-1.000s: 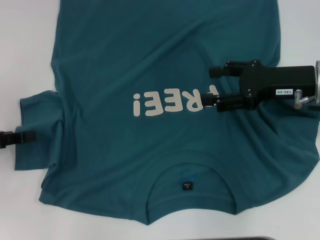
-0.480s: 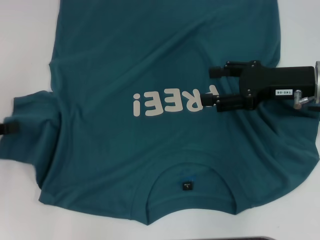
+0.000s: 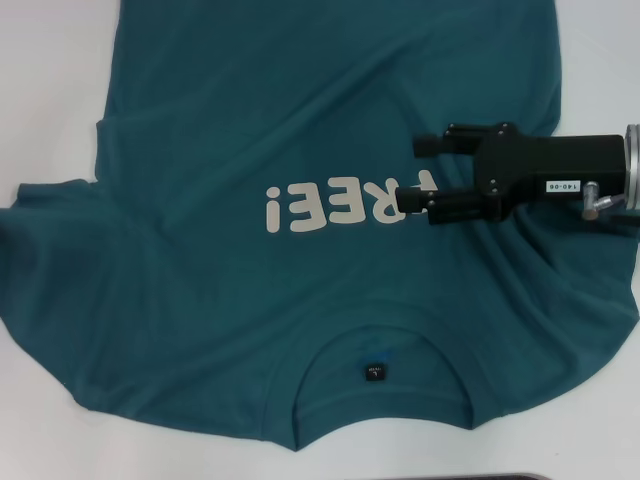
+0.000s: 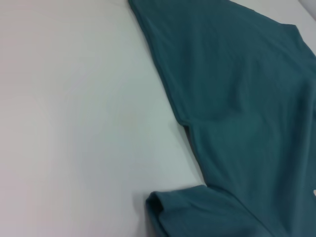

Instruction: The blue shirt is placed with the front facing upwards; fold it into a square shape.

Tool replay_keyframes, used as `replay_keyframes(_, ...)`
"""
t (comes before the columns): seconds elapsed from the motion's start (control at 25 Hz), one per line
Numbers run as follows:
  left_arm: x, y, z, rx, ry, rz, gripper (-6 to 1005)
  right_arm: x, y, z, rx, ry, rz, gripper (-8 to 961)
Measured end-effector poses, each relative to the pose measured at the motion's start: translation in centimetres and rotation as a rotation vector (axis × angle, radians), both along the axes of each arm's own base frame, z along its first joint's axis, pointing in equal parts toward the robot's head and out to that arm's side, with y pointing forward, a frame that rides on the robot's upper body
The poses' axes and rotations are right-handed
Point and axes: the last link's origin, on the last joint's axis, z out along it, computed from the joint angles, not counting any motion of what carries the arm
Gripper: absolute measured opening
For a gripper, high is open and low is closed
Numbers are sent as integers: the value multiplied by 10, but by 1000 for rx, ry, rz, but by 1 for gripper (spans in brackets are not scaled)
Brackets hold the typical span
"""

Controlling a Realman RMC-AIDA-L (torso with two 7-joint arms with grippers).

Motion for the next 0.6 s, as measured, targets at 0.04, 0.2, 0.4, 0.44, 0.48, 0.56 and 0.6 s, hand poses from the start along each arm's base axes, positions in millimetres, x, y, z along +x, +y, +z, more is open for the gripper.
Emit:
replay_keyframes(0.04,0,0,1,1,3,1,15,0,0,0,0,1,0,916)
replay_keyframes(0.2,2,1,4,2,10,2,20,0,0,0,-1,2,0,916)
replay_keyframes(0.4,9,1,5,-16,-15,-11,25,0,0,0,-1,3,0,916)
replay_keyframes(0.44,12,0,3,-31,-28,-21,27,0,0,0,-1,3,0,916)
replay_keyframes(0.48,15,0,1,-42,-39,-27,28,0,0,0,-1,3,0,915)
replay_keyframes(0.56,21,1,-2,-63,-63,-37,30,0,0,0,-1,3,0,915)
replay_keyframes(0.6,25,2,-5,-77,-81,-43,31,0,0,0,-1,2,0,915)
